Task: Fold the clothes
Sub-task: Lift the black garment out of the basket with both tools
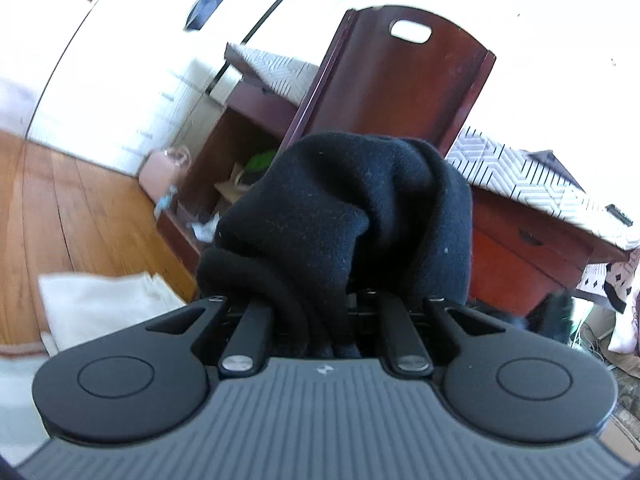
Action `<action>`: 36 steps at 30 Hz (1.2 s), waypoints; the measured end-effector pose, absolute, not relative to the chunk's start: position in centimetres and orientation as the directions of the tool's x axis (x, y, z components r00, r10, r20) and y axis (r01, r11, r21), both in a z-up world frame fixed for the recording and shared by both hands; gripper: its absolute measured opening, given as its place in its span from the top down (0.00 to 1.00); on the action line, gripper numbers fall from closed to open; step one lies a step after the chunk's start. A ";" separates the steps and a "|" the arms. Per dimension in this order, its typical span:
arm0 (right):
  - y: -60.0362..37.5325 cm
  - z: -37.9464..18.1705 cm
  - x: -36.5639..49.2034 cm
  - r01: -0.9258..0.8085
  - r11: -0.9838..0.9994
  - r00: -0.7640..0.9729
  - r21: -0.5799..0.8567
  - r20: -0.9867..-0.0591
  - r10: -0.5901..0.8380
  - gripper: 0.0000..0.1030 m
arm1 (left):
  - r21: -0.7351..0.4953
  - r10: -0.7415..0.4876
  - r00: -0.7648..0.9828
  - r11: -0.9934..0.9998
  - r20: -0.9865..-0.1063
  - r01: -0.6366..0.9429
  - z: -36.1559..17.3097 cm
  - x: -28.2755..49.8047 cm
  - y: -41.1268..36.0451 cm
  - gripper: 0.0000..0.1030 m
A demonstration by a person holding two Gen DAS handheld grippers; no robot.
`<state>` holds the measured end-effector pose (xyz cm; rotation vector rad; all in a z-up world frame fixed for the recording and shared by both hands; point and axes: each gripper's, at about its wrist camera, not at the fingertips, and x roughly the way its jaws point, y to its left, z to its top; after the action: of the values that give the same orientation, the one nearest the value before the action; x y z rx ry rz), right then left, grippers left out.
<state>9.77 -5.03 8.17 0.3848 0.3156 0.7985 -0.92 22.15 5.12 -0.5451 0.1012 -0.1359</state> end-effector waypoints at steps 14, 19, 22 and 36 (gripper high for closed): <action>4.5 21.6 4.3 -0.855 0.414 0.451 0.311 0.052 0.891 0.93 | -0.415 -0.029 0.961 0.905 -0.275 -0.092 22.3 -6.0 32.5 0.90; 10.5 20.5 0.1 -0.898 0.300 0.318 0.322 0.001 0.948 0.93 | -0.266 0.185 0.917 0.920 -0.355 -0.288 25.7 -12.7 33.5 0.90; 13.6 19.8 -2.7 -0.911 0.203 0.220 0.358 0.005 0.976 0.93 | -0.245 0.292 0.895 0.891 -0.336 -0.383 26.1 -17.2 35.3 0.90; 28.6 15.5 -13.0 -0.916 0.004 -0.052 0.401 -0.130 0.990 0.93 | -0.196 0.527 0.792 0.780 -0.308 -0.595 21.1 -33.5 43.7 0.90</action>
<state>-13.03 28.62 15.45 0.2149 0.4337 1.5685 -33.48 43.74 21.07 -0.2917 0.2426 0.6127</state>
